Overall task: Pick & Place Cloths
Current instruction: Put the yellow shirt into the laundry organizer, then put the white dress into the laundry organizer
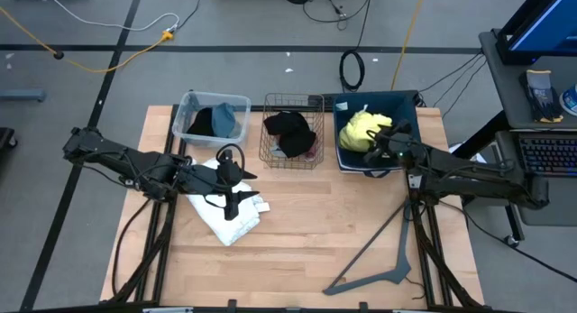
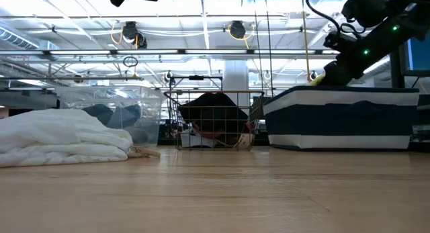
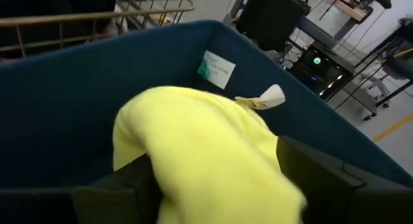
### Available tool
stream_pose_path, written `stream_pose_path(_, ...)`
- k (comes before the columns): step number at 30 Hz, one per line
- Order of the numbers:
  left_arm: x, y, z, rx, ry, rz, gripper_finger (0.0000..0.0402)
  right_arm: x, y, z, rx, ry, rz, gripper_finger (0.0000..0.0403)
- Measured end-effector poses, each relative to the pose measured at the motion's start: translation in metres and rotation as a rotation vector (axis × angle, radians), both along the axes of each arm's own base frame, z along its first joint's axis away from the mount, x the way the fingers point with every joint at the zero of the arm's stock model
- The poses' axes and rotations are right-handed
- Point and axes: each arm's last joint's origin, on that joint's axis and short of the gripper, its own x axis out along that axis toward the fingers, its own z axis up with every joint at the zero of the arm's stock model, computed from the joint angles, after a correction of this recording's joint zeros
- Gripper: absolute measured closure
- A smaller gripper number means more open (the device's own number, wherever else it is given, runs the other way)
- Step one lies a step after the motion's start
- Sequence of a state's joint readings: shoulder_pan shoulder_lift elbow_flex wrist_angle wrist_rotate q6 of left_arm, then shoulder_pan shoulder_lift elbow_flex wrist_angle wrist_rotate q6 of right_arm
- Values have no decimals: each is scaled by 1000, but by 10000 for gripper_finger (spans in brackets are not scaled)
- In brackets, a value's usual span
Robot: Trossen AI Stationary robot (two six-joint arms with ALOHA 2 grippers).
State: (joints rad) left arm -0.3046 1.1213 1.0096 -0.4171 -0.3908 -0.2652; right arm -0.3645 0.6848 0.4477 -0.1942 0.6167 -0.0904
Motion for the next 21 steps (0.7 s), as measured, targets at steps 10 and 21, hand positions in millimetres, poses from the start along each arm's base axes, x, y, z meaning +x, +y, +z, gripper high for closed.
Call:
stream_pose_path(10, 0, 0, 0, 2, 1, -1, 186, -3, 4, 6, 88, -157, 67, 125)
stream_pose_path(21, 0, 0, 0, 7, 1, -3, 186, -3, 6, 21, 63, -328, 115, 126)
